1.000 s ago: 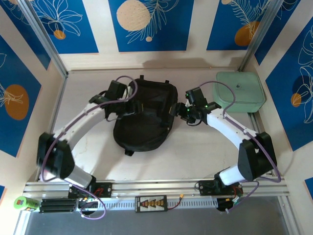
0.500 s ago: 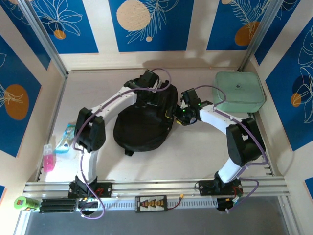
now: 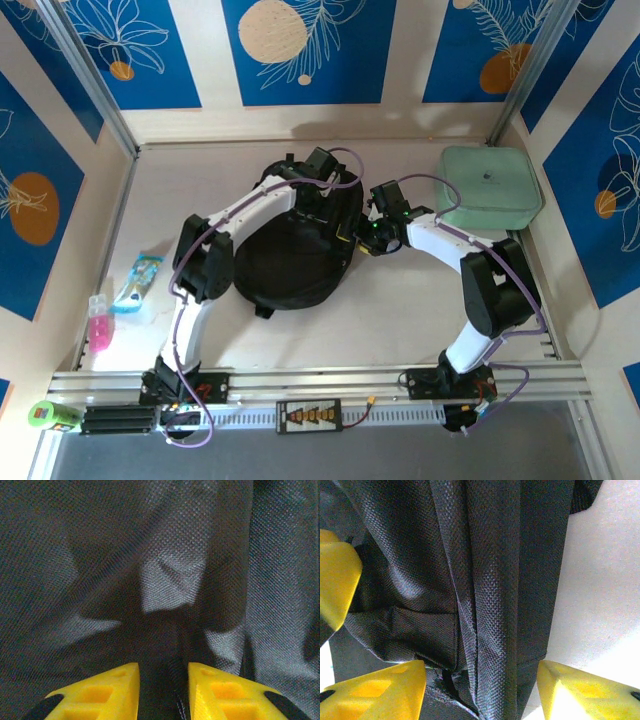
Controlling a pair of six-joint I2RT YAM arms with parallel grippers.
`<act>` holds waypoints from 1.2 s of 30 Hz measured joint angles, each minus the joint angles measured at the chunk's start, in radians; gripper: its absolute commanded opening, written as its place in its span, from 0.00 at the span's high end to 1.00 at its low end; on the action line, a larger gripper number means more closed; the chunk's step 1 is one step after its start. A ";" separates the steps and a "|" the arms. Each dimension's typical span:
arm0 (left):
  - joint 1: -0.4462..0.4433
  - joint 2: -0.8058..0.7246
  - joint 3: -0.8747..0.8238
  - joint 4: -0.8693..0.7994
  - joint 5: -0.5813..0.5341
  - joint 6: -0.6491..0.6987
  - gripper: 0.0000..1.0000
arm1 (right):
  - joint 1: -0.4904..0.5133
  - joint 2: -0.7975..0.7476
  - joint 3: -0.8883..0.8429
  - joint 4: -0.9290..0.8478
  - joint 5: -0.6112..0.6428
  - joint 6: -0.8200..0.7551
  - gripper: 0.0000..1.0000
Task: Pack the student bag
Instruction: Unzip the student bag at the center of the table.
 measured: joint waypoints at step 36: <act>0.000 -0.109 -0.122 0.055 0.055 -0.032 0.96 | 0.033 0.050 0.000 -0.010 0.065 0.007 0.64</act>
